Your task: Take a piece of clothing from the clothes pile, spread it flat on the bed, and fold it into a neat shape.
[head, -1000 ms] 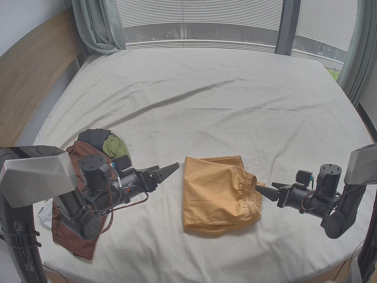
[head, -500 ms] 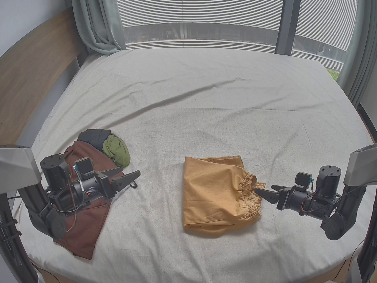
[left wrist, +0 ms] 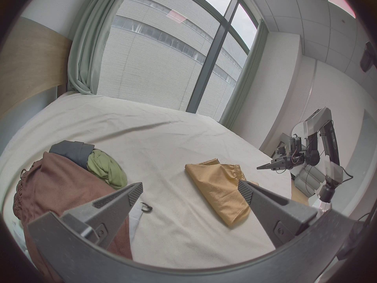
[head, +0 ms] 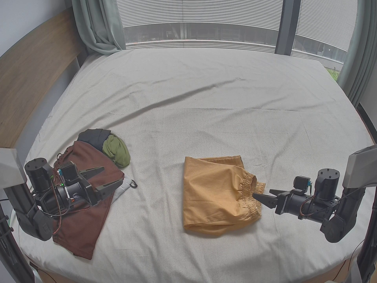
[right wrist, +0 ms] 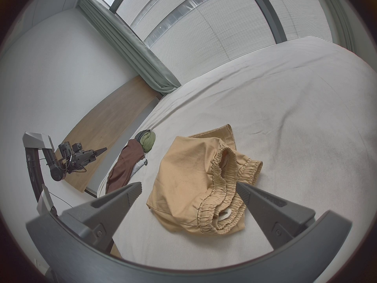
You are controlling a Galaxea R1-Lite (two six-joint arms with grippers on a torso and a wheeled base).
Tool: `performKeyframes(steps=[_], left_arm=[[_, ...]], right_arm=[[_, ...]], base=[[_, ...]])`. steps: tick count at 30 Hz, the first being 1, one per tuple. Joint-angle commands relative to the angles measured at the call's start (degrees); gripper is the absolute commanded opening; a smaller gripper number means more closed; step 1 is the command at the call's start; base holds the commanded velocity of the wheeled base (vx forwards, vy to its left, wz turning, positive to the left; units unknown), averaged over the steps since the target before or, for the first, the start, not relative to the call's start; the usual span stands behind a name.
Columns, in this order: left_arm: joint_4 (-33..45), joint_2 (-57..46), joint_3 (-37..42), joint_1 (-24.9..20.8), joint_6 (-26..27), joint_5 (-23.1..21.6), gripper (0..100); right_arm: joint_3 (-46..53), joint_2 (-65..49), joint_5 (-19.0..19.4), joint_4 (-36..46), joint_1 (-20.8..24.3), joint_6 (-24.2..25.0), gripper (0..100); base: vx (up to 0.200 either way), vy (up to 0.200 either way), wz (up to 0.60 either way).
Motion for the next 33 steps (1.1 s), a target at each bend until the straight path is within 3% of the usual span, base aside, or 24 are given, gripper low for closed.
performKeyframes(steps=[1, 15, 33], left_arm=[[0.02, 0.55, 2.17, 0.55, 1.22, -0.03, 100], [0.02, 0.64, 3.76, 0.72, 1.66, -0.29, 100], [0.02, 0.64, 3.84, 0.55, 2.54, -0.38, 100]], right_arm=[[-0.12, 2.43, -0.06, -0.08, -0.04, -0.08, 100], [-1.53, 10.26, -2.17, -0.08, -0.21, -2.37, 100], [-7.15, 19.48, -1.99, -0.08, 0.22, 0.80, 100]], base=[[0.000, 0.000, 0.00], [0.000, 0.000, 0.00], [0.000, 0.000, 0.00]])
